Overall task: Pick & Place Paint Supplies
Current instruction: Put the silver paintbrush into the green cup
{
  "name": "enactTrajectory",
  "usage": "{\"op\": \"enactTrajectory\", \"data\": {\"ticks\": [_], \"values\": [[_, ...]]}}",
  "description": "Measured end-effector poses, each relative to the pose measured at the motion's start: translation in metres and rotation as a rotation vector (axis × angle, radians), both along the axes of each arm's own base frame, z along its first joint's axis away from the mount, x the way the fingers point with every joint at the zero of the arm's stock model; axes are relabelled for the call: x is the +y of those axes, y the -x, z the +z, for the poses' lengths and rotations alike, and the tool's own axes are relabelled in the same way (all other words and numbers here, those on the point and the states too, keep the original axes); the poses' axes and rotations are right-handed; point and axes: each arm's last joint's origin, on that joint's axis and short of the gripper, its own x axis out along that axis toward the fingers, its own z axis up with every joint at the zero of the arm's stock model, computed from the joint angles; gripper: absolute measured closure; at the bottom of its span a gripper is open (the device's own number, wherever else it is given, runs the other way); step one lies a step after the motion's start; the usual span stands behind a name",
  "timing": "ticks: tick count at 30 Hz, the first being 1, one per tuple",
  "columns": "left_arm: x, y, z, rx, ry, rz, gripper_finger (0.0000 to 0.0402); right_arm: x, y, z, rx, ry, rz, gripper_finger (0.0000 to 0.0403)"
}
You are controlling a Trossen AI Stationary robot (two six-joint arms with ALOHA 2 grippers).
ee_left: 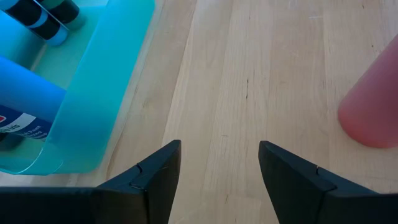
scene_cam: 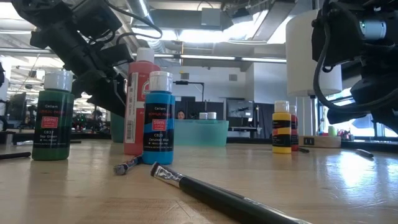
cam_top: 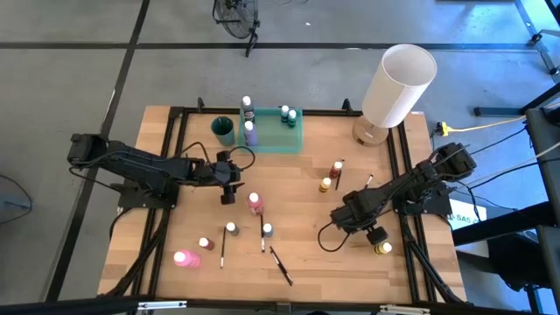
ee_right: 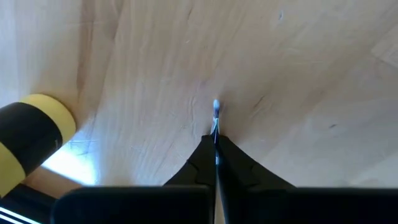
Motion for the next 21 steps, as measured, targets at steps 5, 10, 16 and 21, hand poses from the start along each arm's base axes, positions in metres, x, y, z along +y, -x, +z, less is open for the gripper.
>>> {"op": "enactTrajectory", "data": {"ticks": [5,10,16,21], "values": [[0.0001,0.0001,0.0000,0.000,0.000,0.000,0.0190,0.0000,0.0002,0.0000,0.003,-0.002,-0.006,0.0401],[0.0001,0.0000,0.0001,-0.001,0.000,0.000,0.0190,0.0004,0.0004,0.0003,0.004,0.000,-0.020,0.0402],[0.0000,0.0001,0.0000,0.000,0.000,0.000,0.0190,0.0008,-0.0001,0.0009,0.005,-0.006,-0.022,0.0403],[0.0000,0.0000,0.0000,0.000,0.000,0.000,0.0190,0.0009,-0.0002,0.0010,0.004,-0.007,-0.023,0.0403]]}}
